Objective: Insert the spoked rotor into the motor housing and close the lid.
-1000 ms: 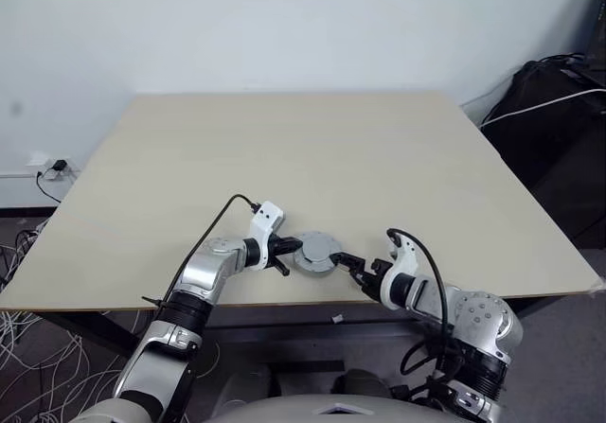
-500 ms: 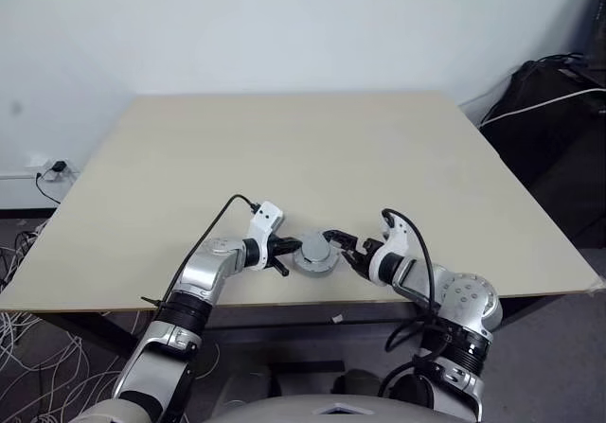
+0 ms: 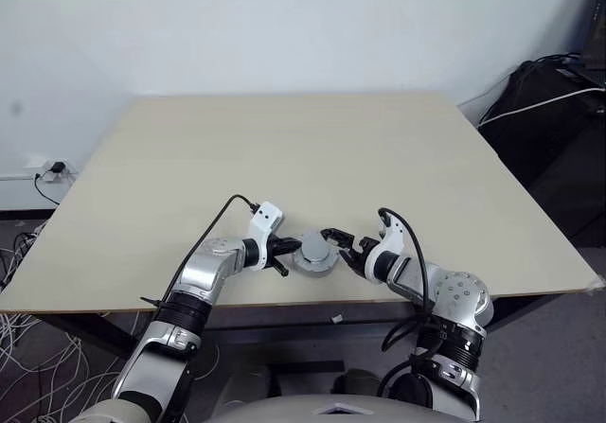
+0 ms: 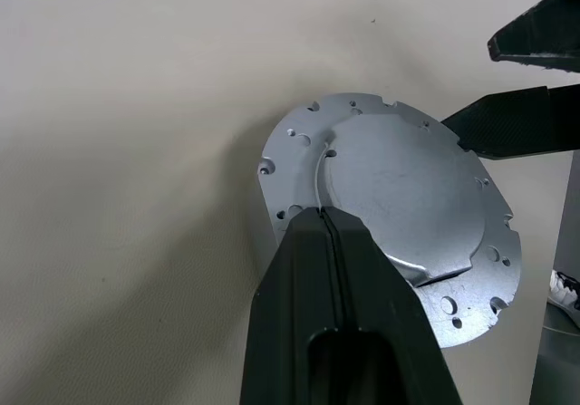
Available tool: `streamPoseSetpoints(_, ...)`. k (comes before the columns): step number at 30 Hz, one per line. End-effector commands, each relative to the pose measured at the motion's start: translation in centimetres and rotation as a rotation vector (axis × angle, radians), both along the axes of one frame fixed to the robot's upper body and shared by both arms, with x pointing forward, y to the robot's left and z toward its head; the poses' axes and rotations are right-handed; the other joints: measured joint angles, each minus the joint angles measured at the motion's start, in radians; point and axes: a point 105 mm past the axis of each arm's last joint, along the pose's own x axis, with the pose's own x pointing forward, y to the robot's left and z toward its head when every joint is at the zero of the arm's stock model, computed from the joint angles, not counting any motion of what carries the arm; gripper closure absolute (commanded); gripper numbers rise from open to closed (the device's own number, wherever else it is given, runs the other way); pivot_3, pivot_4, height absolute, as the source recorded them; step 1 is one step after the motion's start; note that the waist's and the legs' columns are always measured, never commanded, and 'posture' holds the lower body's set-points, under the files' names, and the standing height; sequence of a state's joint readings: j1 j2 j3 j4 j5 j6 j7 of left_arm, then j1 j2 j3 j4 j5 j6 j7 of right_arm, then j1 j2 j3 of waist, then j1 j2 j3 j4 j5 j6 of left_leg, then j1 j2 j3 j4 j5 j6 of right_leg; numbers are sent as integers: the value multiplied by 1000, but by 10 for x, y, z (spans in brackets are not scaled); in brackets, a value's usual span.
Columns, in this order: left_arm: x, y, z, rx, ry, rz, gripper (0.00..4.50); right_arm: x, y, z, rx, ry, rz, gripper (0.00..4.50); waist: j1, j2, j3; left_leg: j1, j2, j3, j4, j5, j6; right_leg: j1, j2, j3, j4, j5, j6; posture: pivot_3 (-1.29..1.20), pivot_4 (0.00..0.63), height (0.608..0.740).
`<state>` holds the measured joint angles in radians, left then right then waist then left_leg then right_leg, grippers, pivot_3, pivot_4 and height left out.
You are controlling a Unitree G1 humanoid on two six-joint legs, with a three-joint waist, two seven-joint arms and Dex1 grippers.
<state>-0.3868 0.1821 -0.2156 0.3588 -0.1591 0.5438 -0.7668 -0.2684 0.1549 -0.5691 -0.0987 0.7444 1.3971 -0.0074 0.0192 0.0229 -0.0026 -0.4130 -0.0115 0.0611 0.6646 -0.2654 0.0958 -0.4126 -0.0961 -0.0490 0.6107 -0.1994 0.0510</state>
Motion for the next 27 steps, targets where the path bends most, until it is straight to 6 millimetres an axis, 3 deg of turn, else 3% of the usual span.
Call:
streamPoseSetpoints(1,-11,-8,-9,11,50,-45,4500,-8,13,-4,31,4,22,32,0,0,0,0,0,0,0,0,0,0,0,0,0,0,0,0,0,740)
streamPoseSetpoints(11,-12,-9,-10,10,52,-49,4500,-7,-4,-2,4,-18,-7,32,0,0,0,0,0,0,0,0,0,0,-1,0,0,0,0,0,0,740)
streamPoseSetpoints(27,-11,-7,-10,11,49,-43,4500,-10,38,-13,64,20,69,32,0,0,0,0,0,0,0,-1,-2,0,-1,1,0,0,0,0,0,740)
